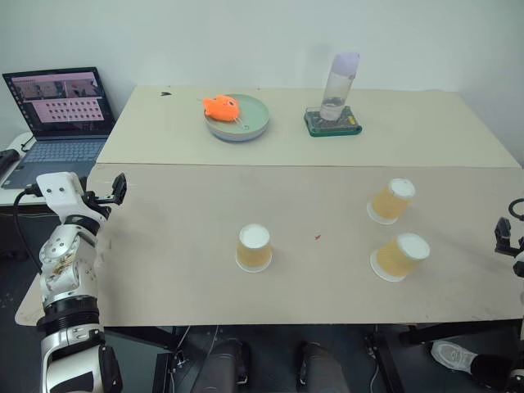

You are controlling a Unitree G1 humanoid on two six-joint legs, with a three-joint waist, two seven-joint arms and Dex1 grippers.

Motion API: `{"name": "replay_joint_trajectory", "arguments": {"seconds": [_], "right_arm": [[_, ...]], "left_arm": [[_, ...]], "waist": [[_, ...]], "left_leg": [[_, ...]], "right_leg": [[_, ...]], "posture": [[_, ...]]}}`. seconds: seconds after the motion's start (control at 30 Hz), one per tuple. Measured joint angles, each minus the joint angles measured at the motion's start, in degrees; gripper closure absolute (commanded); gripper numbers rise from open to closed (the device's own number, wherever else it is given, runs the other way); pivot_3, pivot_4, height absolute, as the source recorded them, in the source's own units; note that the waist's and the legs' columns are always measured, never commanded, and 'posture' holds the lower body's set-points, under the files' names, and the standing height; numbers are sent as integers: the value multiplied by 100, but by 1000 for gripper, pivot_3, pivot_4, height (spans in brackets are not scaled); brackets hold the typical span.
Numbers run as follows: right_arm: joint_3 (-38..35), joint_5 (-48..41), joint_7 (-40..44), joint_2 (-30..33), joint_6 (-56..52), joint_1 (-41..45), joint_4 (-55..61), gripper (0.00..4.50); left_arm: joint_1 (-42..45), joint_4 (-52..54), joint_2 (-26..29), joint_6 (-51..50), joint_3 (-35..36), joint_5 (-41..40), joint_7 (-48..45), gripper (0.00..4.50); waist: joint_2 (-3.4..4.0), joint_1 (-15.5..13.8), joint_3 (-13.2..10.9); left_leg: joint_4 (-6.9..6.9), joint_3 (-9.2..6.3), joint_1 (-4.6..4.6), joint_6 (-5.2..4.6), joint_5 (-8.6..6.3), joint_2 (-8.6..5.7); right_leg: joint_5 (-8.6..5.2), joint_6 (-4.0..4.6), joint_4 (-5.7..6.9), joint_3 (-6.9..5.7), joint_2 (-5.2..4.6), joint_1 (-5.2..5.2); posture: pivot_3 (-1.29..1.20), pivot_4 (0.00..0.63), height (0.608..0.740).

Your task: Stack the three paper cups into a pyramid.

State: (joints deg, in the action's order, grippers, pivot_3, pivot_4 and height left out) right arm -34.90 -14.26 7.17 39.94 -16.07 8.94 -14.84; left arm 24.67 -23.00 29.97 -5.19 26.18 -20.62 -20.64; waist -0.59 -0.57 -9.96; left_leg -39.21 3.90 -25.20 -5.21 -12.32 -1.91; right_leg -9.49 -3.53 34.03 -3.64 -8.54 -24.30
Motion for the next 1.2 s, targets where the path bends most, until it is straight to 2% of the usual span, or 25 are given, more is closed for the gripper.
{"name": "replay_joint_trajectory", "arguments": {"seconds": [0.13,0.2,0.3,0.4,0.53,0.63,0.73,0.83,1.07,1.2], "right_arm": [[0,-2,6,0,0,1,-5,27],[-1,-13,75,11,0,2,-6,27],[-85,-152,387,217,-25,-35,-22,27],[-399,-468,938,669,-131,-50,-7,27],[-578,-1018,1923,1034,-469,-199,295,27],[-624,-1449,2875,1206,-782,-579,576,27],[-729,-1975,4496,1574,-988,-1508,1154,27],[-956,-2142,5574,1837,-998,-2077,1391,27],[-1263,-2507,6607,1888,-1424,-2673,1794,27],[-713,-2393,6499,1665,-1426,-2740,2361,27]], "left_arm": [[-17,179,4,-132,-116,-95,-286,0],[-136,693,47,-489,-297,-369,-764,0],[-477,1965,504,-1475,-617,-1125,-1615,0],[-547,3217,987,-2494,-756,-2032,-2208,0],[-363,4002,1165,-3211,-1028,-2666,-2455,0],[-57,4053,1135,-3434,-1195,-2806,-2435,0],[247,4053,1068,-3485,-1421,-2823,-2510,0],[278,3961,997,-3483,-1646,-2757,-2603,0],[274,3925,1009,-3486,-1676,-2695,-2854,0],[265,3937,1167,-3504,-1664,-2688,-3035,0]], "waist": [[0,-9,0],[0,-11,0],[4,21,-4],[19,20,-4],[19,19,-4],[19,2,-4],[24,-38,-2],[19,-42,-5],[15,-22,-6],[6,-29,-6]], "left_leg": [[0,0,0,0,0,0],[0,0,-1,-1,-1,-1],[7,1,-9,-1,-1,0],[12,1,-5,2,1,3],[13,1,11,2,4,9],[12,3,10,-29,22,7],[15,3,10,-48,24,6],[14,4,9,-35,14,5],[14,3,9,-3,-2,13],[15,3,9,1,-4,14]], "right_leg": [[0,0,-1,-1,0,1],[0,0,-3,0,-1,1],[-1,1,-3,6,-2,-9],[-5,2,-3,9,-1,-5],[-42,-17,-1,8,7,11],[-39,-26,0,10,9,11],[-39,-36,-2,10,9,12],[-42,-39,-5,11,7,12],[-59,-11,-3,14,3,7],[-61,-10,-5,14,1,5]], "posture": [[0,150,740],[0,150,740],[0,150,740],[0,150,740],[0,150,740],[0,150,740],[0,150,740],[0,150,740],[0,150,740],[0,150,740]]}}
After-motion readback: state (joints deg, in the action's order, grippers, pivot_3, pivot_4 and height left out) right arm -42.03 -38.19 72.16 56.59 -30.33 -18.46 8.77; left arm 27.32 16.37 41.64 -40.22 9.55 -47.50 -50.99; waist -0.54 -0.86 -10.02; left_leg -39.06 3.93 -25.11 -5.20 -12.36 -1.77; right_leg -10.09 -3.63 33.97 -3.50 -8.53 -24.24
